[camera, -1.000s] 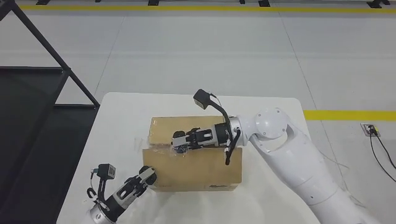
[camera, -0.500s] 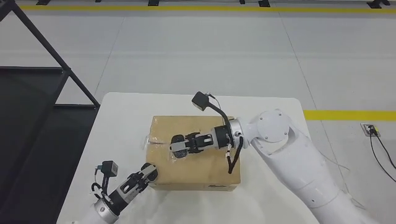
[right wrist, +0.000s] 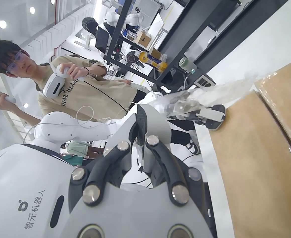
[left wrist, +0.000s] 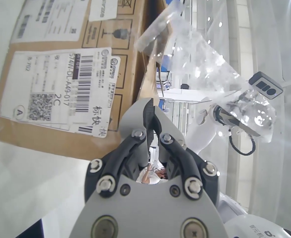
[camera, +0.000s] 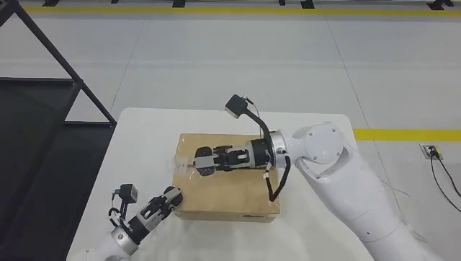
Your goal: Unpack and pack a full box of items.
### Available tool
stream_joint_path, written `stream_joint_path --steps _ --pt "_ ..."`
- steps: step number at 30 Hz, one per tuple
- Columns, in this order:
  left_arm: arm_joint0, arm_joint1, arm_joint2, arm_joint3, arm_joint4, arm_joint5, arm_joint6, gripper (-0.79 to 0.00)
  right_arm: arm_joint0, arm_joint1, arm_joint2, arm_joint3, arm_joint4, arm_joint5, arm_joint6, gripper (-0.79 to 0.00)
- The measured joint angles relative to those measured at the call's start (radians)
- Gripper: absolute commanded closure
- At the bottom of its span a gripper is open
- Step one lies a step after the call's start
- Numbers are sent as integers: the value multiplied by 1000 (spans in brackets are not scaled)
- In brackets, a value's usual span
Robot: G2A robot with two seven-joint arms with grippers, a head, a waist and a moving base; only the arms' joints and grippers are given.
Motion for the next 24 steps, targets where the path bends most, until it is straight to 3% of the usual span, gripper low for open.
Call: stream_joint_path --steps 16,24 --pt "48 6 -49 -32 -68 -68 -20 0 158 -46 -32 80 145 167 -84 0" --pt "90 8 -85 -64 -119 -108 -26 0 209 -57 -53 87 113 273 -110 0"
